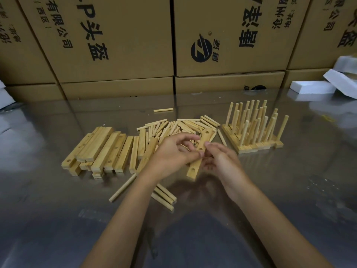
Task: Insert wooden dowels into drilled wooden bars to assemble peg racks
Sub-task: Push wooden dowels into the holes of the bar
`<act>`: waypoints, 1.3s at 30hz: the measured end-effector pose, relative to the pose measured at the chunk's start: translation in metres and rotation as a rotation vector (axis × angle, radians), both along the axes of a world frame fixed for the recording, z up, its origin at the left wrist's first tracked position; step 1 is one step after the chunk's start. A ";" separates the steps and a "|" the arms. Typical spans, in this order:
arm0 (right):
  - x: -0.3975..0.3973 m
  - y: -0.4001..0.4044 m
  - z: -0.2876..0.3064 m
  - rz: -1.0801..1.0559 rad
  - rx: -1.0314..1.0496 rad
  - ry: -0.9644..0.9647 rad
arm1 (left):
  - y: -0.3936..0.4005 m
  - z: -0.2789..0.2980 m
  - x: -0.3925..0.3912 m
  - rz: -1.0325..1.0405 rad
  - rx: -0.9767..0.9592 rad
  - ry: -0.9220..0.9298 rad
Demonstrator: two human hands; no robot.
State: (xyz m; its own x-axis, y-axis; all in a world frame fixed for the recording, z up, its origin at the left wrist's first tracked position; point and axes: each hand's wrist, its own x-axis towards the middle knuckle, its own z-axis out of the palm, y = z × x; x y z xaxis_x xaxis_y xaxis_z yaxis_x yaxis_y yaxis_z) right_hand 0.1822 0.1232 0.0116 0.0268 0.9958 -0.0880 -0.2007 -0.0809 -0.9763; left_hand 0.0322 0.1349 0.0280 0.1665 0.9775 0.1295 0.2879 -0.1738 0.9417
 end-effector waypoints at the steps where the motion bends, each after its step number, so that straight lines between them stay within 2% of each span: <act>1: 0.001 0.000 0.000 0.025 0.008 -0.002 | 0.001 -0.001 -0.001 0.003 -0.022 -0.030; 5: -0.003 -0.008 0.001 0.251 0.100 -0.072 | 0.004 -0.003 -0.008 0.012 -0.197 -0.132; 7: -0.010 -0.013 -0.001 0.338 0.091 0.011 | 0.003 -0.003 -0.010 -0.085 -0.298 -0.244; 9: -0.019 -0.015 -0.005 0.351 0.037 0.124 | 0.005 -0.003 -0.015 -0.097 -0.282 -0.340; 10: -0.023 -0.015 -0.008 0.340 0.033 0.110 | 0.006 -0.002 -0.018 -0.056 -0.246 -0.370; 12: -0.031 -0.017 -0.016 0.317 0.120 -0.128 | 0.008 0.000 -0.026 0.097 -0.188 -0.404; 14: -0.036 -0.021 -0.025 0.336 0.273 -0.462 | 0.010 0.004 -0.036 0.274 -0.151 -0.338; 16: -0.040 -0.022 -0.033 0.401 0.377 -0.679 | 0.009 0.007 -0.046 0.352 -0.125 -0.281; 18: -0.040 -0.019 -0.035 0.418 0.419 -0.742 | 0.008 0.010 -0.050 0.353 -0.109 -0.295; 23: -0.024 -0.010 -0.035 0.290 0.461 -0.925 | 0.009 0.009 -0.047 0.358 -0.129 -0.325; 26: -0.021 -0.008 -0.035 0.248 0.482 -1.009 | 0.012 0.008 -0.048 0.250 -0.193 -0.418; 29: -0.020 -0.005 -0.034 0.186 0.478 -0.975 | 0.012 0.005 -0.050 0.120 -0.274 -0.464; 34: -0.010 0.000 -0.025 -0.005 0.497 -0.593 | 0.008 0.002 -0.046 -0.067 -0.379 -0.340; 39: -0.006 -0.001 -0.020 -0.009 0.560 -0.577 | 0.008 0.002 -0.037 -0.106 -0.380 -0.269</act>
State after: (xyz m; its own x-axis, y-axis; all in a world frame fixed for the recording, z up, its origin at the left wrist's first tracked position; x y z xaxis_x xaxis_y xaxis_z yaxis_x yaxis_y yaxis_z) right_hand 0.1757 0.1220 -0.0087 -0.0762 0.8875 0.4544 0.3494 0.4506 -0.8215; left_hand -0.0051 0.1428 0.0297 0.2778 0.9434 -0.1812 0.0242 0.1817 0.9831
